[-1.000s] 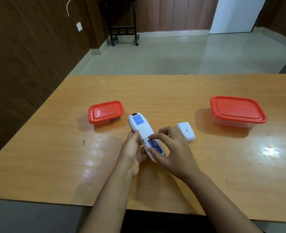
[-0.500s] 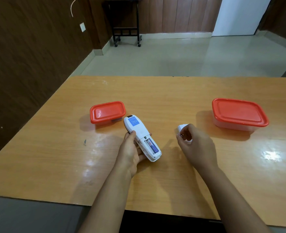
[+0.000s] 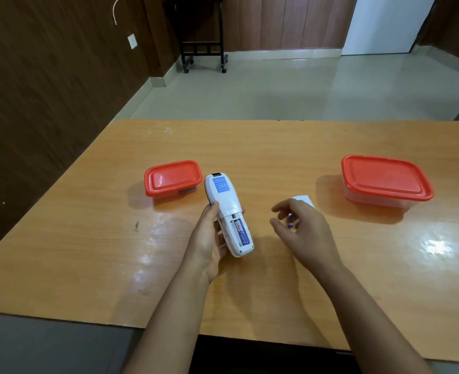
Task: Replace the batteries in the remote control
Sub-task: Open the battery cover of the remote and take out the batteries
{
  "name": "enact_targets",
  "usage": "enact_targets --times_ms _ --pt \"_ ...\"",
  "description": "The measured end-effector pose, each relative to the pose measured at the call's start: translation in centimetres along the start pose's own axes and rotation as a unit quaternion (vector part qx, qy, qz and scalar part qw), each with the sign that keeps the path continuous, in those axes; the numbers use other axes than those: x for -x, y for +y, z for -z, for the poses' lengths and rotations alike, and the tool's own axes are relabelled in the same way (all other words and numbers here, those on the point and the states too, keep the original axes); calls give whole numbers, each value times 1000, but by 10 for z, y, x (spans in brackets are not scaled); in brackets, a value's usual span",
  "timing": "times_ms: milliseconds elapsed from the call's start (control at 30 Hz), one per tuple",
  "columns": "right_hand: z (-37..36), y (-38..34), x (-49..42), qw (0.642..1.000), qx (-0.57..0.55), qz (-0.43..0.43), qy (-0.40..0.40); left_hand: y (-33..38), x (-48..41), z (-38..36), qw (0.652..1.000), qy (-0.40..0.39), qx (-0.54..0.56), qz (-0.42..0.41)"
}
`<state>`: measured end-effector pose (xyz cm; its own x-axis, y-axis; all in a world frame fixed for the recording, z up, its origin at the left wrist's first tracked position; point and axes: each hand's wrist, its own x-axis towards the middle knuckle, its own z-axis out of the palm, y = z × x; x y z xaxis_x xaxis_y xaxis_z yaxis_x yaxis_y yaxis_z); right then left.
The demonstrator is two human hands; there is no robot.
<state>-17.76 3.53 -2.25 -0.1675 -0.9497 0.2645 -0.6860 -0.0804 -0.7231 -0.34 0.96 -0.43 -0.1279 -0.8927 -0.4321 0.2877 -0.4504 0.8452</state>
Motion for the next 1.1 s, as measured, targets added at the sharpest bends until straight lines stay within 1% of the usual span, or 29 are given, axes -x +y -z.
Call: enact_targets --times_ms 67,100,133,167,233,267,300,333,367,400,467,500,533,600,667,733,933,1100 --pt "-2 -14 5 995 -98 -11 -23 0 0 -1 1000 -2 10 -5" --pt "-3 -20 7 986 -156 -41 -45 0 1 -1 1000 -4 21 -9" --pt "-4 -26 9 968 -222 -84 -75 1 1 -2 999 -7 37 -13" --pt "-5 -30 11 942 -289 -133 -108 1 2 -3 998 -9 55 -18" --pt "-6 -35 14 890 -375 -216 -147 1 2 -4 996 -2 85 -28" --pt "-7 -35 14 878 -387 -239 -146 1 1 -4 995 5 92 -32" --pt "-7 -34 14 876 -389 -250 -137 1 1 -4 995 12 97 -35" --pt "-8 -33 14 881 -382 -248 -127 2 1 -4 994 18 100 -36" --pt "-9 -31 14 893 -365 -234 -119 2 1 -3 994 22 101 -37" --pt "-9 -29 14 913 -333 -208 -111 3 1 -3 994 24 100 -37" --pt "-10 -23 14 963 -224 -120 -94 3 0 -1 996 24 79 -37" --pt "-11 -20 14 981 -160 -64 -89 3 0 0 997 22 61 -34" --pt "-10 -18 14 991 -103 -6 -86 3 0 1 999 21 36 -33" --pt "-9 -17 15 991 -31 93 -91 2 -1 2 999 17 -15 -35" --pt "-8 -18 15 982 -5 156 -102 1 1 1 999 7 -31 -34" --pt "-10 -22 18 979 -9 178 -100 2 4 -3 999 -1 -22 -25" --pt "-14 -30 21 981 -33 176 -72 4 9 -8 999 -15 -34 -35" --pt "-12 -32 21 983 17 173 -51 3 12 -12 998 -25 -53 -31"
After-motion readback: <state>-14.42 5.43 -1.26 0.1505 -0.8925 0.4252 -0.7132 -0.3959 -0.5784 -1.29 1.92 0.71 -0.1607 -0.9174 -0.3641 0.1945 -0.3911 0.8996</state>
